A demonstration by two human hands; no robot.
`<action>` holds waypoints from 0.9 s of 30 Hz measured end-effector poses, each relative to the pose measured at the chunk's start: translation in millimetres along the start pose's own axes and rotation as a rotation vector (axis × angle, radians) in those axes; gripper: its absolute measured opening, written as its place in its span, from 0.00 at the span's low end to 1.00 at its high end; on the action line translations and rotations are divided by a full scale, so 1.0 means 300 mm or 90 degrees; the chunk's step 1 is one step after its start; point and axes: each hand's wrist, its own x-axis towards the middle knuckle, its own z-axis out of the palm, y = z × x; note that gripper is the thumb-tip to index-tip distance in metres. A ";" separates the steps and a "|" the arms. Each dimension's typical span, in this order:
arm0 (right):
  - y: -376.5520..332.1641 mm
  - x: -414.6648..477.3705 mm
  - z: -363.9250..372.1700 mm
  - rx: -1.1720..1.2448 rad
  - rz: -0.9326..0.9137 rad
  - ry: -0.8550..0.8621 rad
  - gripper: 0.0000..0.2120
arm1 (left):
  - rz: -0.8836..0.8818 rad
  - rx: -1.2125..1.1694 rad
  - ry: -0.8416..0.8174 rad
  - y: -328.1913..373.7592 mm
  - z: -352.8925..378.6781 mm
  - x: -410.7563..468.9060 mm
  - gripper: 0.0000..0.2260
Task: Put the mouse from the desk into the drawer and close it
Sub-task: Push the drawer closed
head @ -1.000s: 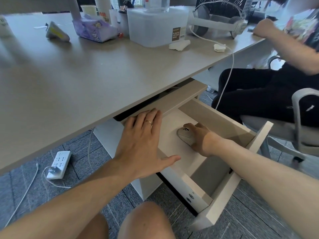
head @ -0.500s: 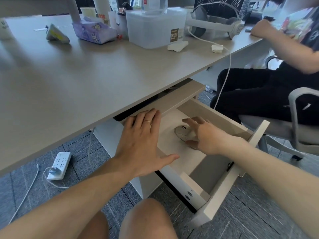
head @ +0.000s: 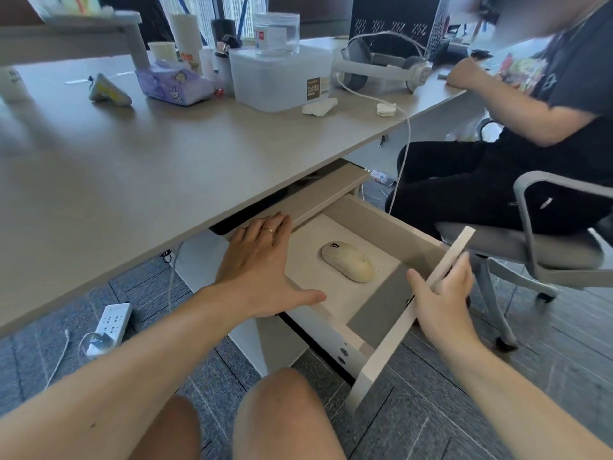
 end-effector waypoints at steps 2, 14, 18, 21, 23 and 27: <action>0.002 0.003 0.021 0.119 0.082 0.004 0.37 | -0.026 -0.047 -0.015 0.012 0.001 -0.001 0.63; -0.009 0.055 0.094 0.182 0.166 -0.046 0.33 | -0.062 -0.148 -0.060 0.013 -0.021 -0.002 0.64; -0.053 0.089 0.143 0.230 0.186 -0.095 0.27 | -0.072 -0.173 -0.074 0.011 -0.045 0.003 0.63; -0.093 0.125 0.202 0.256 0.197 -0.123 0.25 | -0.064 -0.186 -0.087 0.001 -0.052 0.010 0.62; -0.122 0.146 0.246 0.264 0.207 -0.130 0.26 | -0.050 -0.191 -0.081 -0.008 -0.047 0.009 0.60; -0.178 0.177 0.320 0.268 0.226 -0.148 0.29 | -0.020 -0.193 -0.036 -0.024 -0.022 0.007 0.53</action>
